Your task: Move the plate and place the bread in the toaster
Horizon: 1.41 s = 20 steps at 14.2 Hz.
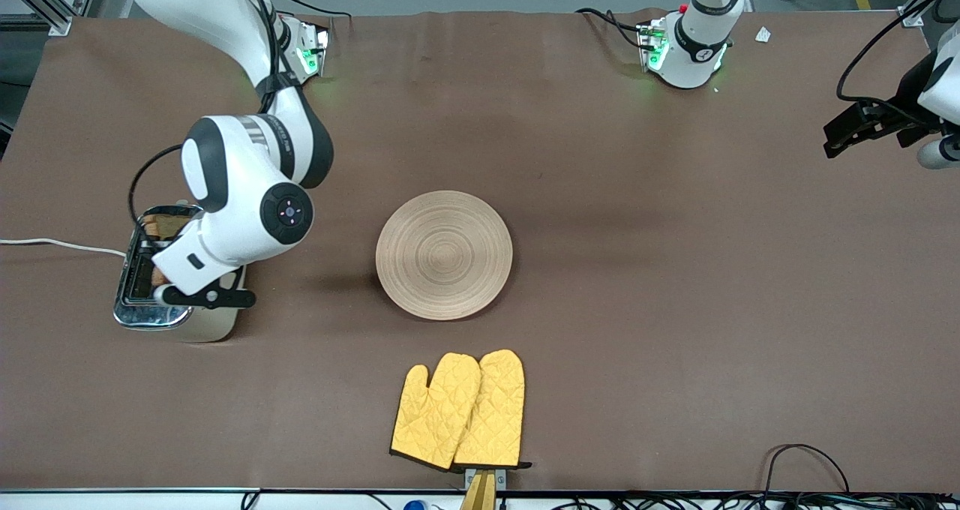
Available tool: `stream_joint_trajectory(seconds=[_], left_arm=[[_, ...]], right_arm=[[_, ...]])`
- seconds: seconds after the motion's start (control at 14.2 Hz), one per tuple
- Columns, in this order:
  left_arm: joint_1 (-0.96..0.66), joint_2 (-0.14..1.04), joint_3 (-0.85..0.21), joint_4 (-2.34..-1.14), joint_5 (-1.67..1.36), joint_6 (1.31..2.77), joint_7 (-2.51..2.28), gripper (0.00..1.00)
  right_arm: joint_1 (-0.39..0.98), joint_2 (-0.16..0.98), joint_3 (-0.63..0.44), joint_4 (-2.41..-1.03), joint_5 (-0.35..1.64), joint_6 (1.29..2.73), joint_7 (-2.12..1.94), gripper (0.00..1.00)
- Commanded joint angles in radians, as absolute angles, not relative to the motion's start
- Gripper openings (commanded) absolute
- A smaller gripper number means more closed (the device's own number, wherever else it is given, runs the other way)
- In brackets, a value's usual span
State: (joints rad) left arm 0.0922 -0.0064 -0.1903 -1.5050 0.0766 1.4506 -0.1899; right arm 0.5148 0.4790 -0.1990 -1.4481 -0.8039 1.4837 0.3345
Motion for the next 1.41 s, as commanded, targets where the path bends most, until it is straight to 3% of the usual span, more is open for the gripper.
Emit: stream_joint_trajectory(seconds=[0.0, 0.92, 1.2, 1.34], left_arm=[[0.089, -0.014, -0.184, -1.508, 0.068, 1.465, -0.172, 1.00], [0.084, -0.002, -0.189, -1.486, 0.052, 1.493, -0.170, 1.00], [0.086, 0.006, -0.189, -1.476, 0.044, 1.500, -0.170, 1.00], [0.089, 0.006, -0.189, -1.479, 0.038, 1.502, -0.170, 1.00]], right_arm=[[0.482, 0.471, -0.195, -1.492, -0.899, 1.491, 0.327, 0.00], [0.440, 0.511, -0.187, -1.612, -0.919, 1.591, 0.604, 0.01], [0.437, 0.514, -0.187, -1.606, -0.780, 1.612, 0.627, 0.02], [0.426, 0.514, -0.187, -1.605, -0.717, 1.634, 0.641, 0.08]])
